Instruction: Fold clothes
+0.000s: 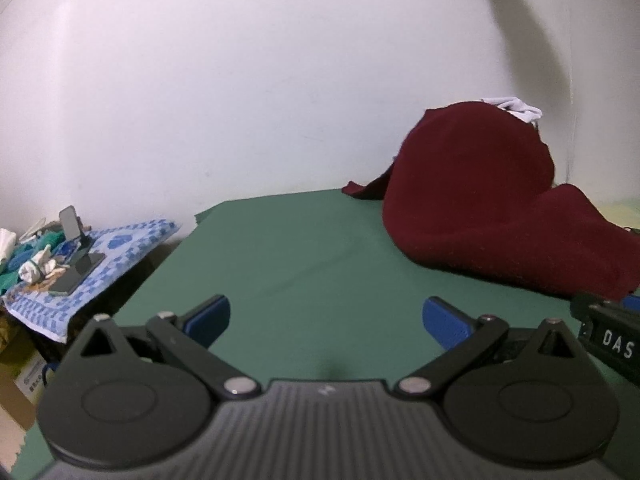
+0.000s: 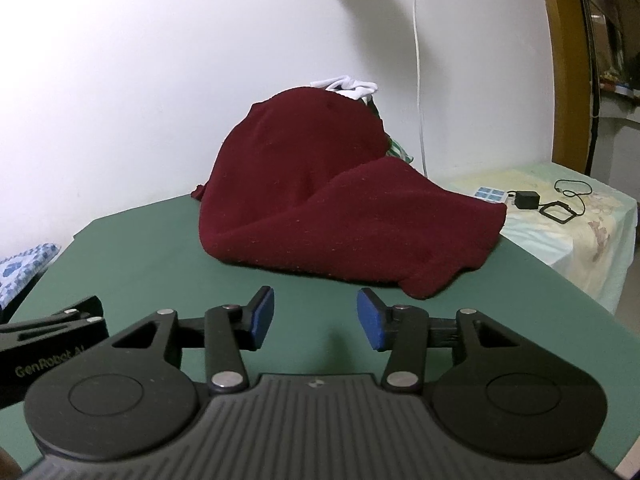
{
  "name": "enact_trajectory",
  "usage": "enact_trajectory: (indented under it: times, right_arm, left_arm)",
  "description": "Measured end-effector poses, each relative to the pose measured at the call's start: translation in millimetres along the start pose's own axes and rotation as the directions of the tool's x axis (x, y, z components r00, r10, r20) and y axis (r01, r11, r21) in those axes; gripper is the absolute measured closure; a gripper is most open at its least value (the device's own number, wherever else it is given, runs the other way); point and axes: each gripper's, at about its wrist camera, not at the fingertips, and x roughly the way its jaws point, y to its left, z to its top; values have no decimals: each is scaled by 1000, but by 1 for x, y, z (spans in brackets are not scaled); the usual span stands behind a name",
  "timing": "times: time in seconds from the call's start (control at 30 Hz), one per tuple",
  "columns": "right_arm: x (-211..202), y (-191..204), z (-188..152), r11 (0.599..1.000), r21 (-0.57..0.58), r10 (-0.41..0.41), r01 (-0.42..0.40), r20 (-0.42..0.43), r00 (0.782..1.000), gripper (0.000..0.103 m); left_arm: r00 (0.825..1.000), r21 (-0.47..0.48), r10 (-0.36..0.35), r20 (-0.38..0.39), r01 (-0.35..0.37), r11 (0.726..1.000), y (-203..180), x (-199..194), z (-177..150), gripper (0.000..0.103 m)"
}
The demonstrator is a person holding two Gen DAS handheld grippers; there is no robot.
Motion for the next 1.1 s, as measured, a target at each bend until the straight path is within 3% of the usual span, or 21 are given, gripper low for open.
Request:
enact_trajectory:
  times: [0.3,0.4,0.5,0.73,0.9,1.1]
  right_arm:
    - [2,-14,-1,1000,-2,21,-21,2,1000,53]
    - [8,-22,4,998,-33,60,-60,6,998,52]
    - [18,-33,17,997,-64,36,-35,22,999,49]
    - [64,-39,75,994,-94,51,-51,-2,999,41]
    - [111,-30,94,992,-120,35,-40,-39,999,41]
    - [168,-15,98,989,-148,-14,-8,-148,989,40]
  left_arm:
    - [1000,20,-11,-18,11,1000,-12,4,1,0]
    - [999,48,-30,-34,31,998,-11,11,7,0]
    - [998,97,-35,-50,39,995,-11,24,17,0]
    - [998,177,-40,-52,48,983,-24,68,62,0]
    - [997,214,-67,-47,75,974,-38,104,77,0]
    - [989,118,-95,-117,109,987,-31,151,87,0]
